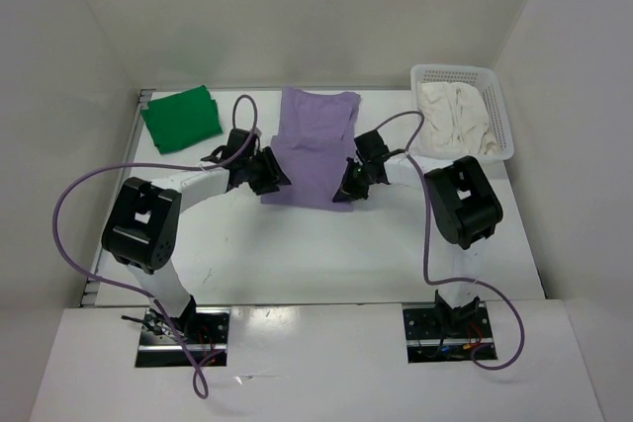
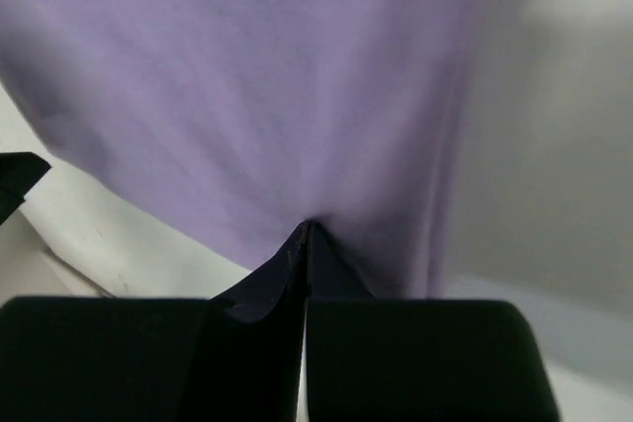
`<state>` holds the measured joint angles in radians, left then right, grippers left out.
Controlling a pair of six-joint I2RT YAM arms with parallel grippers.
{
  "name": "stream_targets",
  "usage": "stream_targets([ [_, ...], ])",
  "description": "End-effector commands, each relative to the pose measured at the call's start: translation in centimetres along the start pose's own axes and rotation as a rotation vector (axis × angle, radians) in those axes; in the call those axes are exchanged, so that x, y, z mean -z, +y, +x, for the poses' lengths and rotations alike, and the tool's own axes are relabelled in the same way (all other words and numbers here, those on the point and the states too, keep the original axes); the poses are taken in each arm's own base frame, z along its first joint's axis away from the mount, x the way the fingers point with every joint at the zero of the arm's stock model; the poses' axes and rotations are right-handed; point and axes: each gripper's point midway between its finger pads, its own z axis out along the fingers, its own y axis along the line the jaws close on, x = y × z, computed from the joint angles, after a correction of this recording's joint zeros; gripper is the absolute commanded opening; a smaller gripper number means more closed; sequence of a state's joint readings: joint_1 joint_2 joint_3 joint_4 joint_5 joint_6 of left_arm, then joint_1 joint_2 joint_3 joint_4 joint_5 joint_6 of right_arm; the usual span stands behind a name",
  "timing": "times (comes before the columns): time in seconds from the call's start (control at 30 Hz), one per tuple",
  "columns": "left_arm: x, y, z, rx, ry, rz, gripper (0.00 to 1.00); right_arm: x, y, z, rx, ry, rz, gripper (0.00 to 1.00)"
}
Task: Fold and stack the t-shirts
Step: Fold the folded rectangular tshirt in 1/3 of the way
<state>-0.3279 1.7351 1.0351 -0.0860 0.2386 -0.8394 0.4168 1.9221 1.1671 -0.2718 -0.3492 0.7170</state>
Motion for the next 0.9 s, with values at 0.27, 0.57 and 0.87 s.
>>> stream_targets([
  [0.27, -2.0, 7.6, 5.5, 0.071, 0.158, -0.195, 0.51, 1.5, -1.1, 0.3, -0.007, -0.104, 0.052, 0.01],
  [0.57, 2.6, 7.9, 7.9, 0.110, 0.151, -0.196, 0.51, 2.5, -3.5, 2.3, -0.020, -0.098, 0.113, 0.02],
  [0.87, 9.0, 5.8, 6.1, 0.109, -0.015, -0.131, 0.59, 6.1, -1.7, 2.0, 0.002, -0.163, 0.061, 0.30],
])
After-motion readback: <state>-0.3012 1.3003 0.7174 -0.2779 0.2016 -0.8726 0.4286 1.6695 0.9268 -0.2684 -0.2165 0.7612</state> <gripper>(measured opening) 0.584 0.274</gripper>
